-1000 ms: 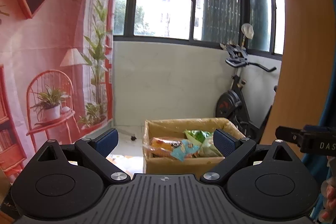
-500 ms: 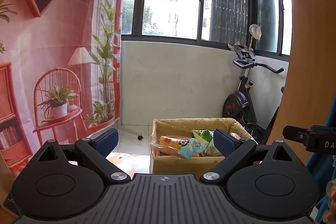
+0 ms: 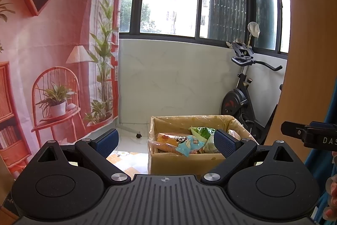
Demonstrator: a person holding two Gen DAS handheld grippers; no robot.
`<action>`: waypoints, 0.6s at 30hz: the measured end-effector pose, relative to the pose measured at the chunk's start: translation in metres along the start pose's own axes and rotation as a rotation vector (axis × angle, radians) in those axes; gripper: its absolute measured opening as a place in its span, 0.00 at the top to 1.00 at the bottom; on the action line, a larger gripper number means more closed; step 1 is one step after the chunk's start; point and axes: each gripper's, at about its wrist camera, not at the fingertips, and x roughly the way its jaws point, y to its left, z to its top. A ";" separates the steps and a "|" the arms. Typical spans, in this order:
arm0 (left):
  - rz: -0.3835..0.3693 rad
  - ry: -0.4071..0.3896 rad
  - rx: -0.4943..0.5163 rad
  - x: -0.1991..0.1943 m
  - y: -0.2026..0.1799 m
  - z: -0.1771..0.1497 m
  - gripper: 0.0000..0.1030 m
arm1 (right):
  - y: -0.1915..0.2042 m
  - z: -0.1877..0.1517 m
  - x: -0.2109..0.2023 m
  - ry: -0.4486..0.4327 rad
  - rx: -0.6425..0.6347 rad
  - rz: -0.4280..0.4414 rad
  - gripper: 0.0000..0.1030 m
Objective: Organize snacks
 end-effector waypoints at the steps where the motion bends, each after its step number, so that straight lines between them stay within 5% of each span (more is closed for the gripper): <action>1: 0.000 0.001 0.001 0.000 0.000 0.000 0.05 | 0.000 0.000 0.000 0.000 0.000 -0.001 0.00; 18: -0.021 0.011 0.001 0.003 0.003 -0.002 0.05 | -0.002 0.002 0.001 0.000 -0.004 -0.006 0.00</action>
